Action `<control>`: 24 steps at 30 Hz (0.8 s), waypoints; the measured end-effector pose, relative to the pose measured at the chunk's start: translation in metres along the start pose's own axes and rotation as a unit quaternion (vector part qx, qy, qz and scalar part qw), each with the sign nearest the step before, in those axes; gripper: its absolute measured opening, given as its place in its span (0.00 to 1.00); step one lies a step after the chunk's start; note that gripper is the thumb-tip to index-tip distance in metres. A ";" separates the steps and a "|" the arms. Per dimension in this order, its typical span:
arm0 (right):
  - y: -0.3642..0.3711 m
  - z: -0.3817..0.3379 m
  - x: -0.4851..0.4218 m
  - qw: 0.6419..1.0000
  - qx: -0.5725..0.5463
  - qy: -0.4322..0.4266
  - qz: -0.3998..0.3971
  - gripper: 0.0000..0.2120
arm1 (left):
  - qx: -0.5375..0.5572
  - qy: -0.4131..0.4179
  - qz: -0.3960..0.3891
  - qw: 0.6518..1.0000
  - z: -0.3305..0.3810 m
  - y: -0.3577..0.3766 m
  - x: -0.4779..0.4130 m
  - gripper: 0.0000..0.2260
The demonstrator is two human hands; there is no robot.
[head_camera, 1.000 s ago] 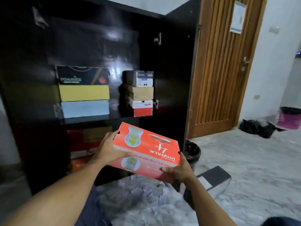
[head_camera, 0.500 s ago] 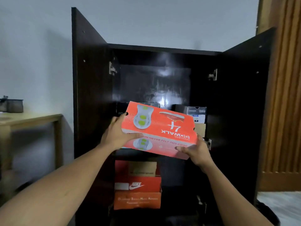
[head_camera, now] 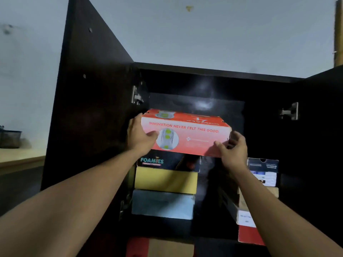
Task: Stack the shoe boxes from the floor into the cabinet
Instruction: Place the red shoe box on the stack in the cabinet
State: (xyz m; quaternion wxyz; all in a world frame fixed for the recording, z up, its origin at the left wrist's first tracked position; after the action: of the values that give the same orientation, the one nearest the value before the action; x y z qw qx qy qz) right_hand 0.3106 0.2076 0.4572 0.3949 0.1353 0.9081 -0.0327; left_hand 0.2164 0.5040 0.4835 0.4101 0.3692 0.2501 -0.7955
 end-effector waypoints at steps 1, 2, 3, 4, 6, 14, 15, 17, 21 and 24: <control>0.010 0.007 -0.008 1.000 -0.001 -0.001 0.000 0.32 | -0.006 0.004 -0.015 1.000 -0.006 0.008 -0.006 0.38; 0.022 0.017 -0.016 1.000 0.003 -0.009 -0.004 0.30 | -0.018 0.010 -0.040 0.999 -0.014 0.017 -0.010 0.41; 0.033 0.027 -0.022 1.000 0.010 -0.015 -0.012 0.28 | -0.035 0.022 -0.067 0.997 -0.022 0.026 -0.013 0.42; 0.042 0.036 -0.026 0.999 0.015 -0.022 -0.021 0.27 | -0.057 0.036 -0.089 0.994 -0.032 0.036 -0.016 0.41; 0.061 0.059 -0.033 0.997 0.035 -0.028 -0.058 0.30 | -0.112 0.053 -0.125 0.984 -0.053 0.051 -0.018 0.37; 0.111 0.109 -0.052 0.960 0.183 -0.040 -0.208 0.45 | -0.282 0.039 -0.185 0.941 -0.113 0.099 -0.037 0.43; 0.117 0.113 -0.056 0.954 0.198 -0.030 -0.223 0.46 | -0.286 0.021 -0.199 0.937 -0.117 0.104 -0.040 0.44; 0.126 0.117 -0.063 0.942 0.224 -0.006 -0.251 0.47 | -0.282 -0.010 -0.223 0.933 -0.127 0.114 -0.047 0.46; 0.136 0.126 -0.073 0.920 0.267 0.016 -0.286 0.45 | -0.254 -0.041 -0.240 0.936 -0.139 0.128 -0.054 0.50; 0.136 0.131 -0.075 0.914 0.269 0.028 -0.303 0.47 | -0.243 -0.051 -0.239 0.939 -0.145 0.134 -0.052 0.52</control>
State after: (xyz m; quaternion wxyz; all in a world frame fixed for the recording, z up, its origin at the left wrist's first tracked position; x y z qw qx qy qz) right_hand 0.4893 0.3001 0.4283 0.2891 -0.0447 0.8731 -0.3901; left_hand 0.4043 0.5580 0.4242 0.2977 0.1472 0.4954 -0.8027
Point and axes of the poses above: each hand's wrist, its own x-axis away from the middle knuckle, its own y-axis out of the palm, z = x × y, the point moved 4 cm from there along -x, towards the middle knuckle
